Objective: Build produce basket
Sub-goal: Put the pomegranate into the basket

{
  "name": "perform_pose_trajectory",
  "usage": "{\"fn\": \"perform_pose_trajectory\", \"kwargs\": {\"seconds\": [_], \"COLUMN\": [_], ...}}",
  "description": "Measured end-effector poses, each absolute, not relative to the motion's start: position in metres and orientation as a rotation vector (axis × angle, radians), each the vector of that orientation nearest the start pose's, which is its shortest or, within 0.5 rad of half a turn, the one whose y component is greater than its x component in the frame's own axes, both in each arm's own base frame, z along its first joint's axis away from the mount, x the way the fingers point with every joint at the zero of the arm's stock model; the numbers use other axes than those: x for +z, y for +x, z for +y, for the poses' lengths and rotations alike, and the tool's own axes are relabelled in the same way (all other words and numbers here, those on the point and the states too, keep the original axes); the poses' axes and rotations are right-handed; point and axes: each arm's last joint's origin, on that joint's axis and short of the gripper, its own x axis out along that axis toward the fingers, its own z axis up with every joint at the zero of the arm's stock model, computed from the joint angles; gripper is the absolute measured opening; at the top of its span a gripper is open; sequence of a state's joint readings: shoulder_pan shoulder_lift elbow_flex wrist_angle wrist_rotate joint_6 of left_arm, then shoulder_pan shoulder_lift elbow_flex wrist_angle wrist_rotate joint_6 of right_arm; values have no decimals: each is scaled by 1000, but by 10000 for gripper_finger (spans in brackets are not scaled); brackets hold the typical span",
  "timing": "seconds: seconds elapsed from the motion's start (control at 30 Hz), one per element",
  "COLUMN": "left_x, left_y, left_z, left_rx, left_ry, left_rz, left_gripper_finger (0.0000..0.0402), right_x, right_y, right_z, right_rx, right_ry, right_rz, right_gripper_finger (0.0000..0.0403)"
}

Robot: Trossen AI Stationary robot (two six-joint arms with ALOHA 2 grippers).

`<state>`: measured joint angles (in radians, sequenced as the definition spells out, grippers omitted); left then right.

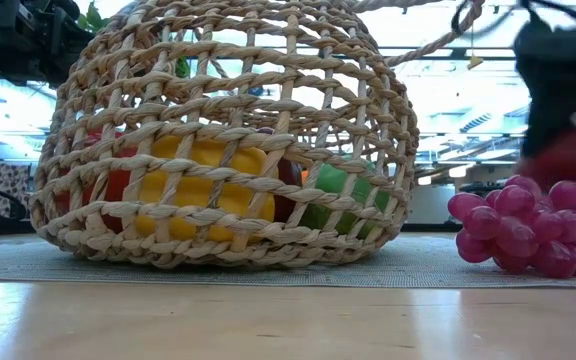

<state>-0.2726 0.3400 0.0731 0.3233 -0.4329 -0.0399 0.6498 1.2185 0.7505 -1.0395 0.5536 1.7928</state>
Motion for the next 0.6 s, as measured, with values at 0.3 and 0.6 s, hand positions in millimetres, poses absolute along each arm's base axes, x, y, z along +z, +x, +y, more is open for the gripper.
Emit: {"fn": "perform_pose_trajectory", "kwargs": {"seconds": [0.3, 0.6], "left_x": [190, 190], "left_y": [116, 116], "left_z": [-20, -20], "left_rx": [159, 160], "left_ry": [-59, -59], "left_rz": [-56, -56], "left_gripper_finger": [147, 151], "right_x": [287, 357], "right_y": [147, 152], "right_z": [88, 83], "right_rx": [-679, -621], "right_ry": [665, 457], "right_rz": [643, 208], "right_gripper_finger": [360, 360]}}
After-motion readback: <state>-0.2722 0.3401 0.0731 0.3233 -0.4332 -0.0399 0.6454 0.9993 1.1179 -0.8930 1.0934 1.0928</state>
